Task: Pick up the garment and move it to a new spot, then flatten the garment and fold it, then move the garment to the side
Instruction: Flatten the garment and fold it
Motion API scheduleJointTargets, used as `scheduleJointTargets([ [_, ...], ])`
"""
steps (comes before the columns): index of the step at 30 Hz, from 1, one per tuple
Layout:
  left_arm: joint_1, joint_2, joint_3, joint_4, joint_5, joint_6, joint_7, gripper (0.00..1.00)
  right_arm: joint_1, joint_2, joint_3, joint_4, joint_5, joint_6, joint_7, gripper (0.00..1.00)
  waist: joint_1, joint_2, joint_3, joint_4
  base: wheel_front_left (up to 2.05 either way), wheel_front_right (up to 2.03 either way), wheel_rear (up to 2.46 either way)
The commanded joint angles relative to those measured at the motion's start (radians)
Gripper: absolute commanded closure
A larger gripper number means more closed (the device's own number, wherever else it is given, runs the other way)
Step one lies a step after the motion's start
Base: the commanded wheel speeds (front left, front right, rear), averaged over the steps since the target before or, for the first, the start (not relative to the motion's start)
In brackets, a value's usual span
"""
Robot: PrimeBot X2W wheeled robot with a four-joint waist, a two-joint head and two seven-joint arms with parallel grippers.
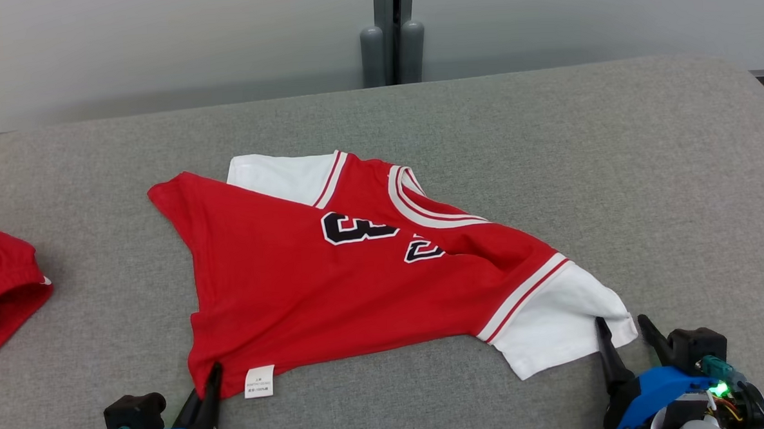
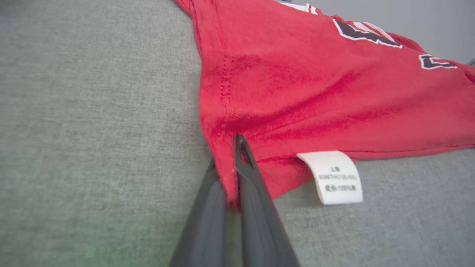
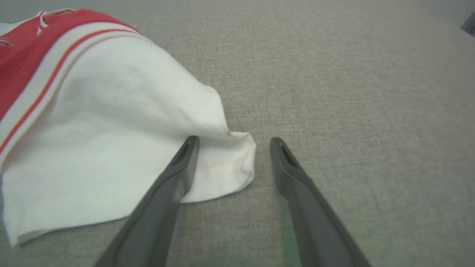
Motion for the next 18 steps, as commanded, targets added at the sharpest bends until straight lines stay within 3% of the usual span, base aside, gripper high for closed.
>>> scheduleJointTargets([
  [1, -0.013, 0.015, -0.005, 0.003, -0.007, 0.004, 0.003, 1.00, -0.020, -0.004, 0.000, 0.032, 0.009, 0.000, 0.000, 0.00, -0.0001, 0.0000, 0.014, 0.009, 0.00, 0.00, 0.00],
  [6, -0.026, 0.029, -0.024, -0.007, -0.019, 0.004, 0.003, 1.00, -0.044, 0.005, 0.072, 0.130, 0.071, 0.002, 0.008, 0.00, -0.0001, 0.0000, 0.028, 0.020, 0.00, 0.00, 0.00],
  [7, -0.028, 0.031, -0.027, -0.008, -0.022, 0.004, 0.003, 1.00, -0.045, 0.009, 0.092, 0.142, 0.080, 0.003, 0.009, 0.07, -0.0001, 0.0000, 0.029, 0.021, 0.00, 0.00, 0.00],
  [8, -0.030, 0.033, -0.029, -0.010, -0.022, 0.004, 0.003, 1.00, -0.044, 0.012, 0.108, 0.153, 0.092, 0.005, 0.012, 0.87, -0.0001, 0.0000, 0.030, 0.020, 0.00, 0.00, 0.00],
  [9, -0.031, 0.034, -0.031, -0.012, -0.022, 0.004, 0.003, 1.00, -0.044, 0.013, 0.119, 0.165, 0.108, 0.005, 0.012, 1.00, -0.0001, 0.0000, 0.030, 0.019, 0.00, 0.00, 0.00],
  [13, -0.035, 0.036, -0.030, -0.027, -0.026, 0.003, 0.003, 1.00, -0.044, 0.006, 0.142, 0.162, 0.153, 0.002, 0.012, 1.00, -0.0001, 0.0000, 0.026, 0.013, 0.00, 0.00, 0.00],
  [17, -0.035, 0.033, -0.016, -0.055, -0.023, 0.003, 0.001, 1.00, -0.044, 0.004, 0.139, 0.084, 0.182, 0.001, 0.004, 1.00, -0.0001, 0.0000, 0.010, 0.007, 0.00, 0.00, 0.00],
  [18, -0.037, 0.028, 0.000, -0.083, -0.018, 0.003, 0.001, 1.00, -0.044, -0.001, 0.135, 0.017, 0.207, 0.001, 0.000, 1.00, -0.0001, 0.0000, -0.007, 0.003, 0.00, 0.00, 0.00],
])
